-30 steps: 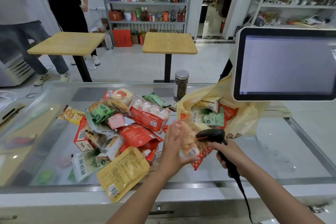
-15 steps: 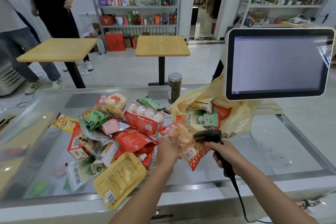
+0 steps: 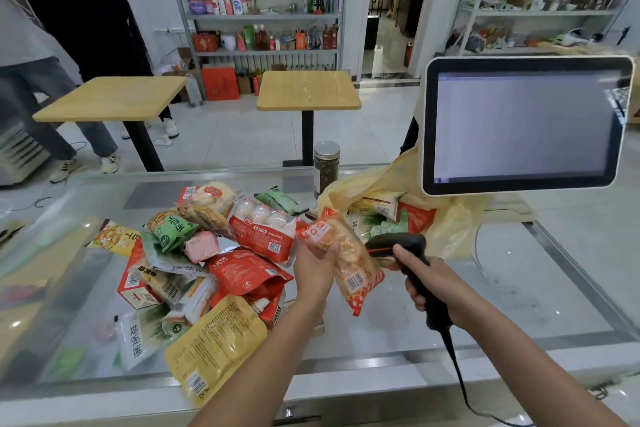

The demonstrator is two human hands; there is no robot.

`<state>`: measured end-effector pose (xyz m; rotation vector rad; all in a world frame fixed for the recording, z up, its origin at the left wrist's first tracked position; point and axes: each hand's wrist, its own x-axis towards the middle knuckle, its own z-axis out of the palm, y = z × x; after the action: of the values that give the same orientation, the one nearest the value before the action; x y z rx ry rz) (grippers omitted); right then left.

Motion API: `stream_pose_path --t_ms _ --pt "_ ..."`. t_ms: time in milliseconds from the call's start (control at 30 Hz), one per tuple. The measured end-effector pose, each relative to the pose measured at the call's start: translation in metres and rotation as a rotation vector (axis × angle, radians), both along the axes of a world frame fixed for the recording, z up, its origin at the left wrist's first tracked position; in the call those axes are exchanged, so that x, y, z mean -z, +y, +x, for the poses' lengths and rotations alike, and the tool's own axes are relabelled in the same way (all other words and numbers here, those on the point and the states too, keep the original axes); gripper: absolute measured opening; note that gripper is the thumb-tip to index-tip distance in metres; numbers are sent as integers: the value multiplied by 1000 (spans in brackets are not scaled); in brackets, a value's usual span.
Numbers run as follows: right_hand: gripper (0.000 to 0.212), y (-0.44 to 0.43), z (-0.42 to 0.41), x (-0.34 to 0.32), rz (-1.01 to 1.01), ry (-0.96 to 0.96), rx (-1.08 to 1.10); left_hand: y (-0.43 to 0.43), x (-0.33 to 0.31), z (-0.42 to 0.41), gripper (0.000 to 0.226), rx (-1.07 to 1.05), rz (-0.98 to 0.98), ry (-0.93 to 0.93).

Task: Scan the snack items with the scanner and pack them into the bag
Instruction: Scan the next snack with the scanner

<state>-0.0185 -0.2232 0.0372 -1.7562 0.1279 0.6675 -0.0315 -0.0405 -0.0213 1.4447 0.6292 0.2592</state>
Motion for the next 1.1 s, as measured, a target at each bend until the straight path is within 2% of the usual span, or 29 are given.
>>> stream_pose_path --t_ms 100,200,367,433,567,667,733,800,867,967,1033,1100 --pt "85 -2 -3 -23 34 39 -24 11 -8 11 32 -41 139 -21" --pt "85 -2 -10 -38 142 112 -49 21 -12 16 28 -40 143 -40" --pt "77 4 -18 -40 171 129 -104 27 -6 15 27 4 62 -37" --pt "79 6 -20 -40 149 121 -114 27 -6 15 29 107 53 -6" --pt "83 5 -21 -38 84 88 -98 14 3 0 11 435 89 153" --pt "78 1 -20 -35 36 100 -78 7 23 -8 21 388 106 253" --pt "76 -2 -22 -33 6 113 -83 5 28 -8 31 334 186 283" --pt "73 -4 -24 -31 -27 127 -90 2 25 -11 45 248 232 256" --pt "71 -6 -27 -31 -46 136 -90 0 21 -23 65 166 262 146" --pt "80 -9 -28 -33 -63 137 -81 2 38 -52 79 197 532 2" --pt "84 -11 -29 -33 -79 137 -72 7 55 -68 79 332 934 -91" --pt "79 -10 -32 -35 -78 139 -59 16 63 -70 71 481 1285 -266"
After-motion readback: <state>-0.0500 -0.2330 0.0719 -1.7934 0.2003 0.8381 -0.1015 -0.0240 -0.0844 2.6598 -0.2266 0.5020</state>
